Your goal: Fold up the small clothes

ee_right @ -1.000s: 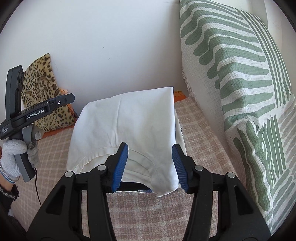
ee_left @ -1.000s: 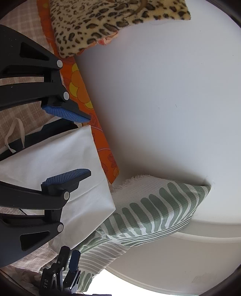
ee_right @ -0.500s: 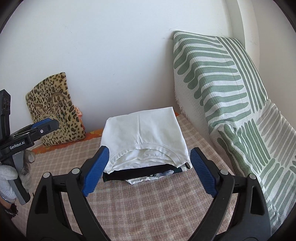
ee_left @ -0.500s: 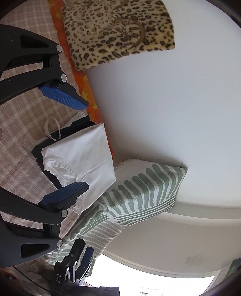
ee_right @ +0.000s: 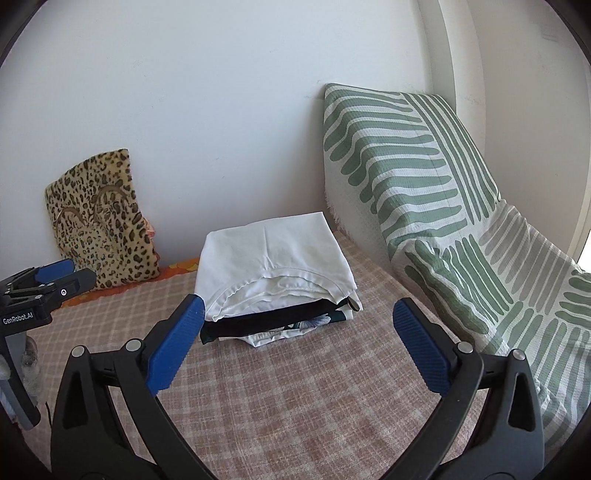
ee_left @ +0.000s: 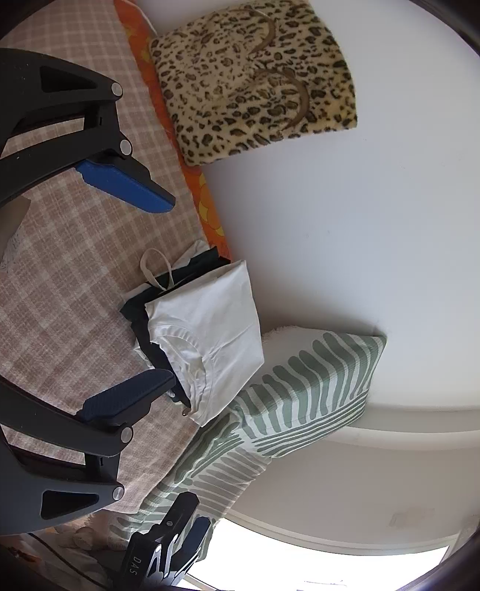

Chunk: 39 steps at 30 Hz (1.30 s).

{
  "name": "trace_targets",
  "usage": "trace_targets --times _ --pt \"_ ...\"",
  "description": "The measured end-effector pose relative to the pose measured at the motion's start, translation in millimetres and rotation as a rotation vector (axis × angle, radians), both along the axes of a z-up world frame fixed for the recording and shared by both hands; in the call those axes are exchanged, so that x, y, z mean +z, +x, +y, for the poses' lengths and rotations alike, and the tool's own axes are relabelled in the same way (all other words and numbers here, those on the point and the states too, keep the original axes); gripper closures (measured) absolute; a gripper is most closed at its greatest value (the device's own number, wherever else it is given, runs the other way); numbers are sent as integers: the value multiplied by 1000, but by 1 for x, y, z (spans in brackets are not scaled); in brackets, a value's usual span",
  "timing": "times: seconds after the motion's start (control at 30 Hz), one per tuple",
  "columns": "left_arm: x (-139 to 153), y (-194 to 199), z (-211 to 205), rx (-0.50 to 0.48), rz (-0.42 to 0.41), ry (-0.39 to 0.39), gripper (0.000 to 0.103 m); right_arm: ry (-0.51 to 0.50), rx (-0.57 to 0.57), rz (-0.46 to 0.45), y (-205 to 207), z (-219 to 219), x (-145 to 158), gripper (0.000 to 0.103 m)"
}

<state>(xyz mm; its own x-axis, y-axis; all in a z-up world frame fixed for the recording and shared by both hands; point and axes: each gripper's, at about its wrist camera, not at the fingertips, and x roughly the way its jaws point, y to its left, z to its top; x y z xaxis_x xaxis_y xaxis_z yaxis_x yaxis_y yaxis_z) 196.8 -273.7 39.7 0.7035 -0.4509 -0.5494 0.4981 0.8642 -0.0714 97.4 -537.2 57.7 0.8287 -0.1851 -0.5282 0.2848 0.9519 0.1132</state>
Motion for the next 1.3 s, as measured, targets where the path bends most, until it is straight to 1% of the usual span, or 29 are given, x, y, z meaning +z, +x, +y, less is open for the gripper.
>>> trace_targets --times 0.17,0.27,0.4,0.5,0.7,1.3 --pt "-7 -17 3 -7 0 -7 16 -15 1 9 -10 6 -5 0" --pt "-10 -26 3 -13 7 -6 13 -11 2 13 -14 7 -8 0" --pt "-11 -36 3 -12 -5 9 12 0 -3 11 -18 6 -9 0" --pt "-12 -43 5 -10 -11 5 12 -5 -2 13 -21 7 -11 0" --pt "-13 -49 4 -8 3 -3 8 -5 2 14 -22 8 -12 0" --pt "-15 -58 2 -6 13 12 8 4 4 11 -22 5 -11 0"
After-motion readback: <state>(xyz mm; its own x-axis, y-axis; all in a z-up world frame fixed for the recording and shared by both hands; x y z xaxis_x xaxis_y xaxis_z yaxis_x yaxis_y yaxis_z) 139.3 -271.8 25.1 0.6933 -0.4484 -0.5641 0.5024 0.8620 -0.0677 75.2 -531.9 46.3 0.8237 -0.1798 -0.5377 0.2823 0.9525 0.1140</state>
